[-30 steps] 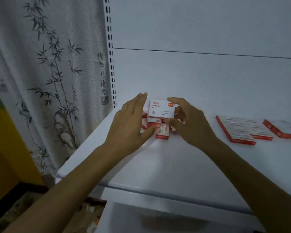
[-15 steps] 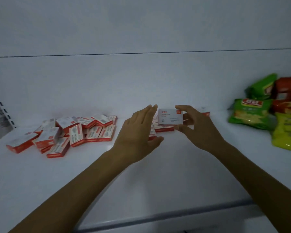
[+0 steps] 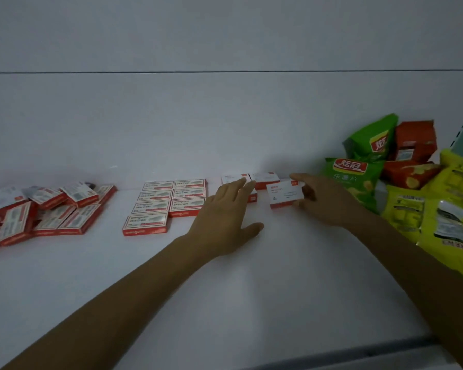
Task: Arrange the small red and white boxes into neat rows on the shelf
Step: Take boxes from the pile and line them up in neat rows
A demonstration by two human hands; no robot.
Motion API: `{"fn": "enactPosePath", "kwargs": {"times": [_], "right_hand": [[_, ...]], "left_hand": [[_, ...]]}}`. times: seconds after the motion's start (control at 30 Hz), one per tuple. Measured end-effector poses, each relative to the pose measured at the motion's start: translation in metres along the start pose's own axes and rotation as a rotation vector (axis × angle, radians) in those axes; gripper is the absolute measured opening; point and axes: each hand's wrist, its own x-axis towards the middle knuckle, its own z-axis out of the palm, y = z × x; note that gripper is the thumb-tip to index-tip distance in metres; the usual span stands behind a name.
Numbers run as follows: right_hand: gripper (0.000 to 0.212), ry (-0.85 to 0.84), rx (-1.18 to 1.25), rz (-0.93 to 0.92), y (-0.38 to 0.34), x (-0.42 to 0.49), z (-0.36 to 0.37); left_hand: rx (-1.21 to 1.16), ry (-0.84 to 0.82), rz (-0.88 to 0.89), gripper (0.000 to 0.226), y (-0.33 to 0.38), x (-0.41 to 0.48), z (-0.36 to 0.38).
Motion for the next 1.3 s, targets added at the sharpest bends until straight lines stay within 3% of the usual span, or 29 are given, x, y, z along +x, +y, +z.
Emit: {"fn": "enactPosePath", "kwargs": {"times": [0.1, 0.17, 0.33, 0.87, 1.07, 1.3], "right_hand": [[0.062, -0.074, -0.074, 0.038, 0.01, 0.006, 0.009], [0.062, -0.017, -0.07, -0.025, 0.014, 0.006, 0.015], [0.043, 0.049, -0.155, -0.179, 0.002, -0.003, 0.014], [0.069, -0.107, -0.228, -0.161, -0.009, 0.001, 0.042], [0.06, 0.095, -0.214, -0.213, -0.011, -0.002, 0.043], [0.06, 0.076, -0.215, -0.23, -0.01, -0.001, 0.045]], "left_hand": [[-0.029, 0.034, -0.005, 0.074, -0.001, 0.006, 0.008], [-0.038, 0.05, -0.001, 0.071, -0.004, 0.004, 0.013], [-0.039, 0.029, -0.008, 0.071, -0.01, 0.006, 0.019], [-0.11, -0.011, -0.015, 0.068, -0.011, 0.005, 0.023], [-0.106, -0.003, -0.016, 0.07, -0.011, 0.005, 0.024], [-0.108, -0.008, -0.02, 0.07, -0.012, 0.006, 0.025]]}}
